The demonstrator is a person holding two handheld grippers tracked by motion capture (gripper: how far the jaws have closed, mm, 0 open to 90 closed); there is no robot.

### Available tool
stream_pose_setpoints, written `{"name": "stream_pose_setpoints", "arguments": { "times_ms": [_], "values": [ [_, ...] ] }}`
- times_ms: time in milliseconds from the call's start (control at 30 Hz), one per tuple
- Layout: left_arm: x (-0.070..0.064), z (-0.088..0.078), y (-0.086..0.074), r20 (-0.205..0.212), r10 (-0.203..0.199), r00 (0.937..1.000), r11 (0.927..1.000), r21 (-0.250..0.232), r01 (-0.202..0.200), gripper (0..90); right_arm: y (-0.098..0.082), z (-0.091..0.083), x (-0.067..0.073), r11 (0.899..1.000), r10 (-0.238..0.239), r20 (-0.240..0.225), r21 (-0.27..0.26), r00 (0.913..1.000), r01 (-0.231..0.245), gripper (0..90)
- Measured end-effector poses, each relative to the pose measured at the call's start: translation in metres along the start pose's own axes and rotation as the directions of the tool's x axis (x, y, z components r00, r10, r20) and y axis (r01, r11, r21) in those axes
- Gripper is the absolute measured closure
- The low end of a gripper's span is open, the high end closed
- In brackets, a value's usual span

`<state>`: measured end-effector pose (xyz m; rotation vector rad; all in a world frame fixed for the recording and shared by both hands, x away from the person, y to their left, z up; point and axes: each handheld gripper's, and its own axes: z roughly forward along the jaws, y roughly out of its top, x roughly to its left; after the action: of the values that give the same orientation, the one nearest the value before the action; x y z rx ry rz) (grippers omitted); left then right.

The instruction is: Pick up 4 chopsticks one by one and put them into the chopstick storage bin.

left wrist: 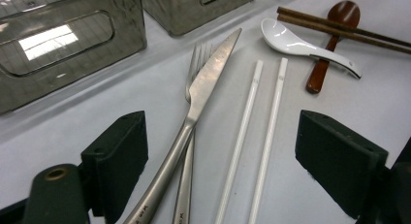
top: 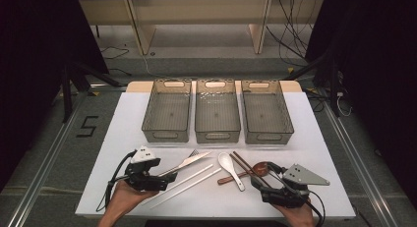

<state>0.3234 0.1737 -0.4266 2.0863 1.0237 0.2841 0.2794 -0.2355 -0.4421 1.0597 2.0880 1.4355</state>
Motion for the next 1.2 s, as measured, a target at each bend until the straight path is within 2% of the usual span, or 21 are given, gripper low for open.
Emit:
{"name": "stream_pose_setpoints", "arguments": {
  "times_ms": [133,233,467,567,600,633,767,867,933,967,1033,1067,1100,1133,1167,1200],
  "values": [
    [-0.001,0.004,0.007,0.005,0.031,0.9995,0.9971,0.069,-0.031,21.1,0.000,0.001,0.000,1.000,0.002,-0.001,0.004,1.0000,-0.002,24.1],
    [-0.002,0.008,0.011,0.010,0.044,0.9990,0.9937,0.103,-0.045,23.4,0.000,0.001,0.000,1.000,0.002,-0.002,0.006,1.0000,-0.002,24.2],
    [-0.004,0.014,0.019,0.017,0.092,0.9956,0.9772,0.191,-0.094,30.7,0.000,0.001,0.000,1.000,0.000,-0.006,0.011,1.0000,0.000,24.3],
    [-0.006,0.018,0.022,0.024,0.120,0.9924,0.9648,0.233,-0.123,36.2,0.000,0.001,0.000,1.000,-0.001,-0.008,0.014,1.0000,0.001,24.3],
    [-0.006,0.018,0.022,0.024,0.120,0.9924,0.9648,0.233,-0.123,38.0,0.000,0.002,0.000,1.000,-0.003,-0.008,0.015,1.0000,0.003,24.3],
    [-0.008,0.021,0.024,0.034,0.144,0.9891,0.9546,0.259,-0.147,39.7,0.000,0.002,0.000,1.000,-0.003,-0.009,0.015,1.0000,0.003,24.3],
    [-0.015,0.027,0.025,0.064,0.169,0.9836,0.9373,0.298,-0.180,45.5,0.000,0.002,0.001,1.000,-0.007,-0.011,0.018,0.9999,0.007,24.4],
    [-0.016,0.033,0.025,0.076,0.179,0.9809,0.9175,0.347,-0.194,49.6,0.000,0.003,0.001,1.000,-0.005,-0.012,0.021,0.9999,0.005,24.5],
    [-0.017,0.038,0.024,0.081,0.179,0.9804,0.9078,0.370,-0.197,52.5,0.000,0.003,0.001,1.000,-0.004,-0.013,0.022,0.9999,0.005,24.6],
    [-0.017,0.039,0.024,0.084,0.186,0.9789,0.9001,0.385,-0.204,53.9,0.000,0.003,0.001,1.000,-0.004,-0.014,0.024,0.9999,0.005,24.6],
    [-0.018,0.043,0.024,0.091,0.191,0.9774,0.8904,0.403,-0.211,56.3,-0.001,0.003,0.000,1.000,-0.003,-0.015,0.025,0.9999,0.003,24.7],
    [-0.018,0.043,0.024,0.091,0.191,0.9774,0.8904,0.403,-0.211,57.9,-0.001,0.003,0.000,1.000,-0.003,-0.015,0.025,0.9999,0.003,24.7],
    [-0.018,0.044,0.023,0.094,0.191,0.9770,0.8852,0.413,-0.213,57.9,-0.001,0.003,0.000,1.000,-0.003,-0.015,0.027,0.9999,0.004,24.7],
    [-0.018,0.047,0.023,0.096,0.197,0.9756,0.8748,0.432,-0.219,61.3,0.000,0.003,0.001,1.000,-0.004,-0.015,0.027,0.9999,0.004,24.7],
    [-0.017,0.049,0.023,0.098,0.202,0.9744,0.8676,0.444,-0.225,62.7,0.000,0.003,0.001,1.000,-0.003,-0.016,0.027,0.9999,0.004,24.8],
    [-0.017,0.051,0.022,0.098,0.199,0.9752,0.8644,0.451,-0.221,64.1,0.000,0.003,0.001,1.000,-0.004,-0.016,0.026,0.9999,0.005,24.8]
  ]
}}
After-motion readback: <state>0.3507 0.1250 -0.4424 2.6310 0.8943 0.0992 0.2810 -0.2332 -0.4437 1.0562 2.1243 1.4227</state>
